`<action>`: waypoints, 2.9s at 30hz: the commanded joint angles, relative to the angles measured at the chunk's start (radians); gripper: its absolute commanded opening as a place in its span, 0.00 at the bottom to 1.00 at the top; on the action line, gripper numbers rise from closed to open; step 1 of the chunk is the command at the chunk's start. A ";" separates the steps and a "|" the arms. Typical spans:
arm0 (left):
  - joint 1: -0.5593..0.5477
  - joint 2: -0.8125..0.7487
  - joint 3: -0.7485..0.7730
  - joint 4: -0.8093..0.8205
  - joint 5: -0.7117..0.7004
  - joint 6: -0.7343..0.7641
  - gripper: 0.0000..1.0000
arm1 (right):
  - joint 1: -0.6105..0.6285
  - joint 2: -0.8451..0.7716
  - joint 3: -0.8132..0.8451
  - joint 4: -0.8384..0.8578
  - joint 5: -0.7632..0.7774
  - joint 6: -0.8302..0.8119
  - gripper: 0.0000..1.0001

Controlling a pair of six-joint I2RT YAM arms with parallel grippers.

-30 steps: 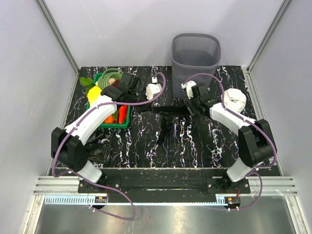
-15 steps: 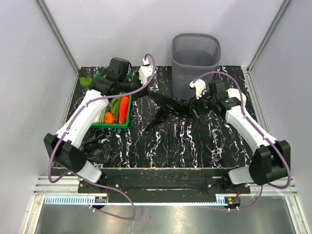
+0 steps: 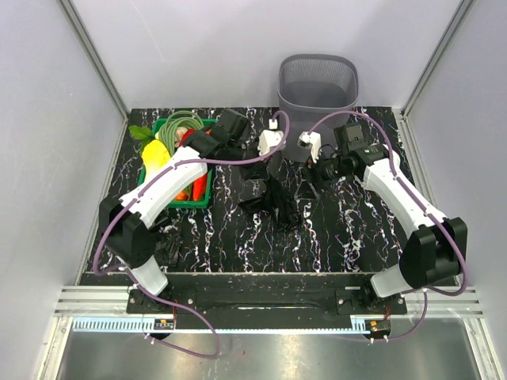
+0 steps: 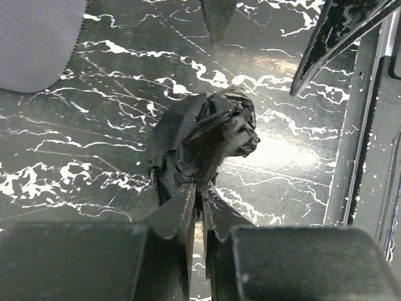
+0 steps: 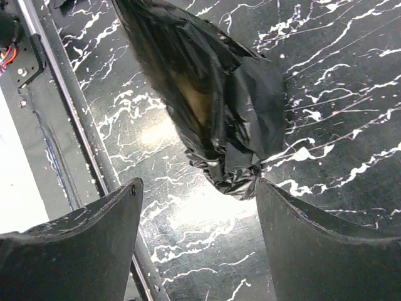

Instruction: Put the trash bags into the trash bin

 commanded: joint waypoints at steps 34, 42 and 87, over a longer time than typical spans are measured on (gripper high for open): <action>0.005 -0.081 -0.077 0.100 0.129 -0.003 0.82 | 0.114 0.080 0.133 0.108 0.227 0.122 0.00; 0.105 -0.138 -0.167 0.211 0.232 -0.080 0.99 | 0.113 0.084 0.345 -0.070 0.169 0.123 0.00; 0.208 -0.035 -0.097 0.266 0.223 -0.106 0.00 | 0.051 -0.014 0.381 -0.096 0.475 0.131 0.00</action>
